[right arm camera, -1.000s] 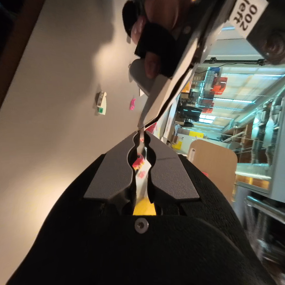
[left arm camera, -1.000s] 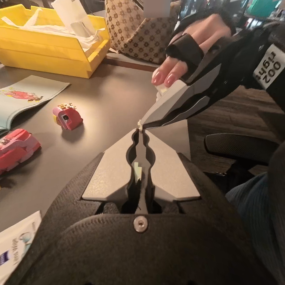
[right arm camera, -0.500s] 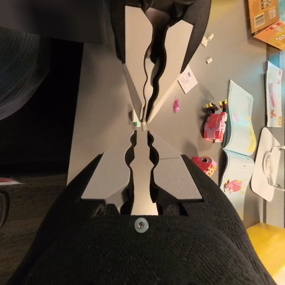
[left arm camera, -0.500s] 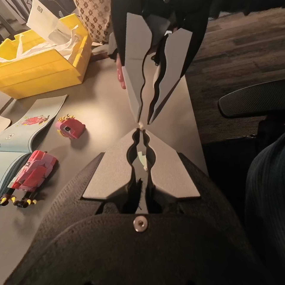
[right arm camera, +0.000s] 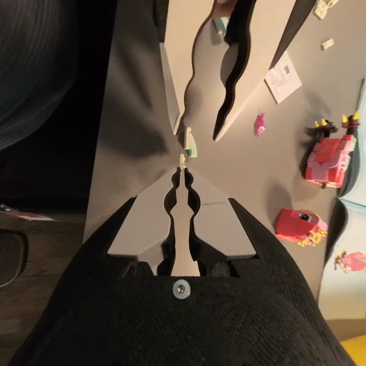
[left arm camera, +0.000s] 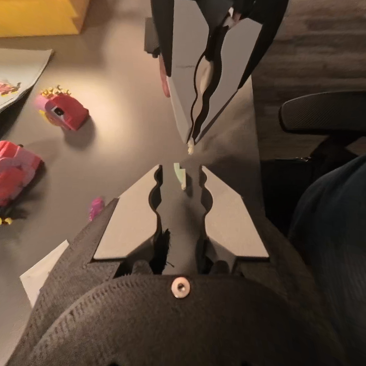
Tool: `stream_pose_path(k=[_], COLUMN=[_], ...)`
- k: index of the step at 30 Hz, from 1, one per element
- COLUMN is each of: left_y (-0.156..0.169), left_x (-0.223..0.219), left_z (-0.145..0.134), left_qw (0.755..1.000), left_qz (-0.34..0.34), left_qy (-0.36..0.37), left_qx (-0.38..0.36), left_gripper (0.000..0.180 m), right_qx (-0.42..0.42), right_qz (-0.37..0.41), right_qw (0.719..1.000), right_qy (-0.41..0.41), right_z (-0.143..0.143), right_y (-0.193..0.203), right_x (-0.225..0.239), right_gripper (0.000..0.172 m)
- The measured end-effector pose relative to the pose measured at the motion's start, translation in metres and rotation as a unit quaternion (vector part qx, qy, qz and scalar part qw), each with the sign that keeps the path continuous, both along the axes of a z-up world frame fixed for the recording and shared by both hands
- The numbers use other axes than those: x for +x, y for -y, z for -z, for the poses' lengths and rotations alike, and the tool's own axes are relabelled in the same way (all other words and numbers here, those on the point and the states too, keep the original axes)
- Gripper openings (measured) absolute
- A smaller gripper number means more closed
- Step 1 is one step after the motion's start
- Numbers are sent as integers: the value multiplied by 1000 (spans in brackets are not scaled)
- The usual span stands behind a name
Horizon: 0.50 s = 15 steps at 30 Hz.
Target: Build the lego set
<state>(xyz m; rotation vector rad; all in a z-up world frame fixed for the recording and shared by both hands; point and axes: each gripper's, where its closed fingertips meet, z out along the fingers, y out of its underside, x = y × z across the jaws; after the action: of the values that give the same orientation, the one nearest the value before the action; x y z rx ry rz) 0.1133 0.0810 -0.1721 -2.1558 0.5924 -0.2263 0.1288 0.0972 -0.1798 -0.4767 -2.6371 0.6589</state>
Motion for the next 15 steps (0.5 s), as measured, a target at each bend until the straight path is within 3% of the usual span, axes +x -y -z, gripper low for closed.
stream_pose_path(k=[6,15], left_y=[2,1], left_x=[-5,-3], left_z=[23,24], left_qw=[998,996], left_qz=[3,2], left_qy=[-46,-58], left_qx=[-46,-67], left_gripper=[32,19], right_qx=[-2,6], right_qz=[-17,-17], right_qw=[999,999], right_qy=[33,43], right_z=[15,16], right_y=[3,2], right_x=[-4,-7], right_gripper=[3,4])
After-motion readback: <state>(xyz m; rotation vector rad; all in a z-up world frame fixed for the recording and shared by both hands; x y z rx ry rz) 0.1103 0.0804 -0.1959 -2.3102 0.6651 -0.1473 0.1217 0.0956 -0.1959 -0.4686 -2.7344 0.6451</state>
